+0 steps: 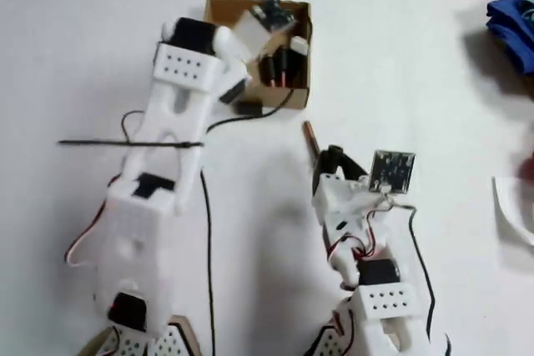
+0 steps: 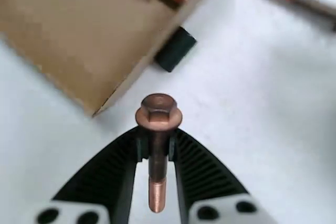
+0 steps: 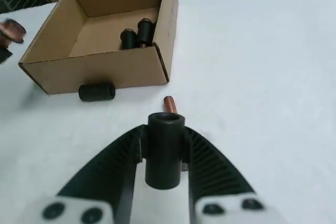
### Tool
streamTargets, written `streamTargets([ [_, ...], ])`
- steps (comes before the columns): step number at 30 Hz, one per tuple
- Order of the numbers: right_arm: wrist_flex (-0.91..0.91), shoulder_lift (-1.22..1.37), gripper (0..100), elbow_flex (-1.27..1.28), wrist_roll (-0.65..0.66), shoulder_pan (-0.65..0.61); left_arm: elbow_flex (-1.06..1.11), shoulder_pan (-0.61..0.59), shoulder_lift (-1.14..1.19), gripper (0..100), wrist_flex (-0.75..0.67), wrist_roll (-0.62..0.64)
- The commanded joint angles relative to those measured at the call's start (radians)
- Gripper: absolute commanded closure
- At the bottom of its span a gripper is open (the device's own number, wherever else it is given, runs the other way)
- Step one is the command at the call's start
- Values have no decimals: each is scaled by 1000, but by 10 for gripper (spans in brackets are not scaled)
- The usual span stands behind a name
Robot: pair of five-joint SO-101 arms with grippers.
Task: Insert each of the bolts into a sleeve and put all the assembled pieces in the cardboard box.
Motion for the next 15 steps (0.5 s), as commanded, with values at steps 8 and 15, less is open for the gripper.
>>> streamTargets([
  [8,-166,-24,979,18,-2,7,303,9,-500,975,8,405],
  [15,-329,-19,979,18,61,-38,349,38,-743,975,-115,427],
])
